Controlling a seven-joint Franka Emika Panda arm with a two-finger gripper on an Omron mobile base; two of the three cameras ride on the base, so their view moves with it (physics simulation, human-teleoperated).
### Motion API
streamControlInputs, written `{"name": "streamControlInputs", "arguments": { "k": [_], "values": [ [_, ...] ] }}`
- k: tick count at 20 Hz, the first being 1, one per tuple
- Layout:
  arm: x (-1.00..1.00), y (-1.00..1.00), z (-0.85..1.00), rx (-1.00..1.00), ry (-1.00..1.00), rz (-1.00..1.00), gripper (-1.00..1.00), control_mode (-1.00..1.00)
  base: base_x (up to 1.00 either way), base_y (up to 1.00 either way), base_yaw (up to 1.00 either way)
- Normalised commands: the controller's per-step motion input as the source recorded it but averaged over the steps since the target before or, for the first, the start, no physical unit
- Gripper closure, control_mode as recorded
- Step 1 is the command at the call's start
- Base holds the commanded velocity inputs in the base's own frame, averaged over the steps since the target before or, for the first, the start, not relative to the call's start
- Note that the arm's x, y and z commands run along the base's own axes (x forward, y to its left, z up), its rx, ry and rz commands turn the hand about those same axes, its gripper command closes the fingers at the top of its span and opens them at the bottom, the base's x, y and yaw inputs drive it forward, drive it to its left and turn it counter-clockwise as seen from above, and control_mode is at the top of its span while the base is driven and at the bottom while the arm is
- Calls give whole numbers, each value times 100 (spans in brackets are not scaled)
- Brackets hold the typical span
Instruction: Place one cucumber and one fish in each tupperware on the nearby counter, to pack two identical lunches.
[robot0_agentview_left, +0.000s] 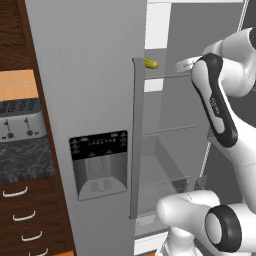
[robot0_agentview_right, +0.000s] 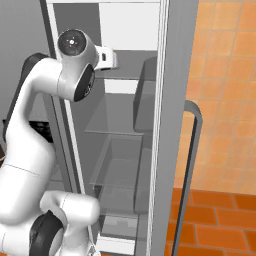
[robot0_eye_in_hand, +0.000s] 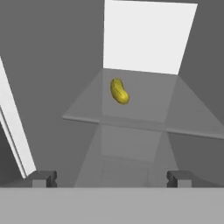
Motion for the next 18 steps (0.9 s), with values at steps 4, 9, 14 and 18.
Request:
{"name": "streamControlInputs", "arguments": {
  "k": [4,9,14,18],
  "values": [
    [57,0,-21,0,0,0,-100,-100,0,0,0],
    [47,0,-12,0,1,6,-100,-100,0,0,0],
    [35,0,0,0,2,7,-100,-100,0,0,0],
    [52,13,-3,0,4,0,-100,-100,0,0,0]
  ]
}}
